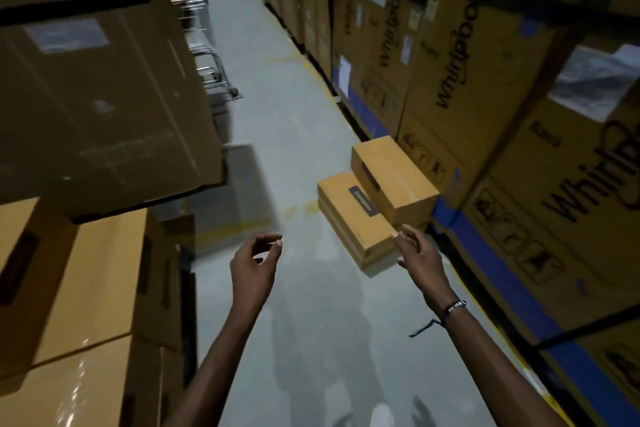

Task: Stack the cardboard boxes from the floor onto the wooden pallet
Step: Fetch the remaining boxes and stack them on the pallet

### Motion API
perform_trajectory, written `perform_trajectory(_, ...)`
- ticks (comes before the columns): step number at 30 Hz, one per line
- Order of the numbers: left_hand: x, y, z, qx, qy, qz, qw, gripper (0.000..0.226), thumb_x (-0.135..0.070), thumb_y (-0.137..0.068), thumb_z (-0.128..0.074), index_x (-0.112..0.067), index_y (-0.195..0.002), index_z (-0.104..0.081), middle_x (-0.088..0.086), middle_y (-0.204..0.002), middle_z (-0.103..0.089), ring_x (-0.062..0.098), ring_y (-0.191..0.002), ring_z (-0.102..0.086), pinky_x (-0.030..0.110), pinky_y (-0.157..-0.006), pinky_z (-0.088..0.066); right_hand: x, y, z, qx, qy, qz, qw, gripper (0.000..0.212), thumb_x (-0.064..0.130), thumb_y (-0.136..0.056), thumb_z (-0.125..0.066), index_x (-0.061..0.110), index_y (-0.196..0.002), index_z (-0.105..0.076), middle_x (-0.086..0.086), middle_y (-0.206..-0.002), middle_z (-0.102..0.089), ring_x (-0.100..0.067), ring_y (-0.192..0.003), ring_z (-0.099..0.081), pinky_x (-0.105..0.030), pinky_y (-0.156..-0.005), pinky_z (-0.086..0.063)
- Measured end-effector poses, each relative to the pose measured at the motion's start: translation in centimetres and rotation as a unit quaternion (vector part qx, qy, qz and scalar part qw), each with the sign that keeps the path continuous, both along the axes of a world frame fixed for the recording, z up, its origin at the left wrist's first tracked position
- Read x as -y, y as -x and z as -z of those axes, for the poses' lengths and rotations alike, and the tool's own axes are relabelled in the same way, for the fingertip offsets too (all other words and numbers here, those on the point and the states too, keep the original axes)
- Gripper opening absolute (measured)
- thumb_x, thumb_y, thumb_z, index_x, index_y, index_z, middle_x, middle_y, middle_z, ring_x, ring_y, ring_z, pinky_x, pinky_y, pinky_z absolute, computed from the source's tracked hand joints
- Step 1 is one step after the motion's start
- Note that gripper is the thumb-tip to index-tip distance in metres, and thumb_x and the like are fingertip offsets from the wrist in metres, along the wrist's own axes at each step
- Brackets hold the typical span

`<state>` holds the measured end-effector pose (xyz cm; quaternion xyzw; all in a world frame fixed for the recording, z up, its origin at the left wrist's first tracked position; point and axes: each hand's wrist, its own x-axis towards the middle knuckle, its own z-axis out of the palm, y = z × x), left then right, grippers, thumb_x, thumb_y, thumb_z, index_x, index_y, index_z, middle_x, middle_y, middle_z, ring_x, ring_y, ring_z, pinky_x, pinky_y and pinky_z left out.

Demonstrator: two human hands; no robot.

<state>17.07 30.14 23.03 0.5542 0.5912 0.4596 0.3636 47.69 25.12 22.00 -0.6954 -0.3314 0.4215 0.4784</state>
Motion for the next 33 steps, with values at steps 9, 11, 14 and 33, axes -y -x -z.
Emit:
perform_trajectory(9,-9.6,-15.1,0.3,0.029,0.009,0.044,0.999,0.01,-0.02,-0.099,-0.07,-0.027,-0.1,-0.076,-0.021,-0.103,-0.076,0.0,-0.102,-0.07,0.041,-0.088,-0.059,-6.7,-13.9,-0.1,0.023,0.019,0.023,0.999,0.049,0.053,-0.094,-0.066,0.033,-0.138,-0.057,0.006,-0.133,-0.061,-0.017,-0.124,-0.058,-0.053,-0.106,-0.051)
perform_trajectory(11,-12.0,-16.5,0.9,0.025,0.014,0.049,0.998,0.01,-0.02,-0.099,-0.069,-0.027,-0.1,-0.075,-0.021,-0.103,-0.076,0.0,-0.102,-0.07,0.038,-0.086,-0.059,-8.8,-15.2,0.3,0.021,0.025,0.026,0.999,0.049,0.053,-0.094,-0.066,0.033,-0.139,-0.057,0.005,-0.134,-0.061,-0.017,-0.125,-0.058,-0.053,-0.106,-0.051)
perform_trajectory(14,-16.1,-17.4,2.3,0.017,0.021,0.052,0.998,0.009,-0.02,-0.1,-0.069,-0.027,-0.101,-0.075,-0.02,-0.103,-0.076,0.0,-0.103,-0.07,0.036,-0.085,-0.058,-12.5,-16.0,1.3,0.014,0.037,0.022,0.999,0.05,0.051,-0.095,-0.066,0.032,-0.141,-0.056,0.006,-0.133,-0.06,-0.017,-0.125,-0.058,-0.053,-0.107,-0.05)
perform_trajectory(33,-46.7,-21.0,11.0,0.007,0.119,0.096,0.988,0.01,-0.016,-0.098,-0.069,-0.024,-0.098,-0.074,-0.014,-0.1,-0.076,0.004,-0.097,-0.07,0.018,-0.074,-0.053,-41.6,-17.2,7.0,0.036,0.134,0.016,0.99,0.053,0.044,-0.098,-0.066,0.025,-0.145,-0.053,0.003,-0.141,-0.059,-0.019,-0.129,-0.055,-0.052,-0.108,-0.049)
